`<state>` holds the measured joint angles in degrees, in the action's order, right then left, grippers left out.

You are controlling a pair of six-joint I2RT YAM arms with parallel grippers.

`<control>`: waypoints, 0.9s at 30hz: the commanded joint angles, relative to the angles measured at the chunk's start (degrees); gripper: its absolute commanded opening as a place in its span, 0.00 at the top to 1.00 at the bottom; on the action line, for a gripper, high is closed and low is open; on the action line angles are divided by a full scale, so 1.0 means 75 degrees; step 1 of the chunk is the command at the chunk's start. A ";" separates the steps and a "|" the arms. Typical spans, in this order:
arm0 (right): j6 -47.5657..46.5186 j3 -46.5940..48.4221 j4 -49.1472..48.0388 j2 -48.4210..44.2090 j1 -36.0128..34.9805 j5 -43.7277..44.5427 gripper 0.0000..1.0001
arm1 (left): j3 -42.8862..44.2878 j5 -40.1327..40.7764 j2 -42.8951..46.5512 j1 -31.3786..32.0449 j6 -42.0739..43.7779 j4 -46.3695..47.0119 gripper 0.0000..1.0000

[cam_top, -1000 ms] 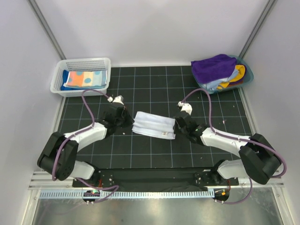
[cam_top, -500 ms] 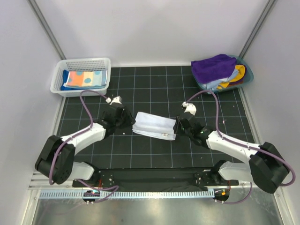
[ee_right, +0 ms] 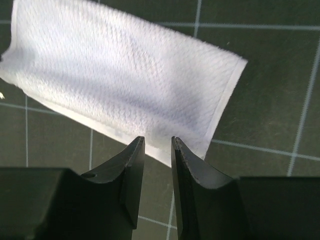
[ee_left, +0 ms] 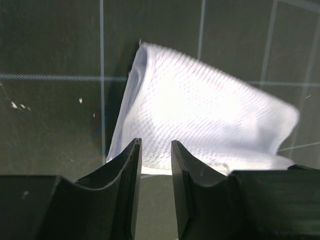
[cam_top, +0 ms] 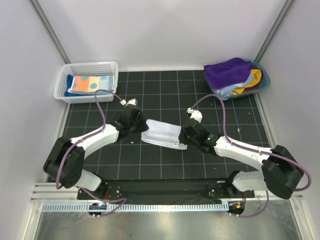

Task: Fold and stack the towels
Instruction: Fold the towel

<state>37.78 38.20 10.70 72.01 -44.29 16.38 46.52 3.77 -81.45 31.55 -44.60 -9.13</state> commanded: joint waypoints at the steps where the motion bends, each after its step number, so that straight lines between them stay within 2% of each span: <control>1: 0.0435 -0.0076 -0.0196 0.0230 -0.0398 0.0194 0.65 | 0.0137 -0.0244 -0.0495 0.0199 0.0099 -0.0318 0.67; 6: 0.0810 -0.0557 -0.0243 0.0278 -0.0563 0.0253 0.66 | -0.0003 -0.0175 -0.0800 0.0363 0.0111 -0.0330 0.69; 16: 0.1033 -0.0792 0.0097 -0.0694 -0.0703 -0.0051 0.65 | -0.0227 -0.0069 -0.0508 0.0364 0.0075 -0.0506 0.70; 21: 0.1221 -0.0125 0.0343 -0.0754 -0.1335 0.0007 0.66 | -0.0051 -0.0104 -0.0566 0.0364 0.0134 -0.0611 0.70; 24: 0.1080 0.0566 0.0542 -0.0310 -0.1477 0.0311 0.65 | -0.0016 -0.0104 -0.0636 0.0375 0.0122 -0.0611 0.70; 27: 0.0799 0.1422 0.0531 0.0651 -0.1489 0.0452 0.65 | -0.0027 -0.0034 -0.0730 0.0375 0.0099 -0.0623 0.70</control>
<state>45.12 42.70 15.75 71.61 -55.20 16.99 44.88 2.92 -87.31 34.22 -44.56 -12.99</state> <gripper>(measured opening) 0.348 0.298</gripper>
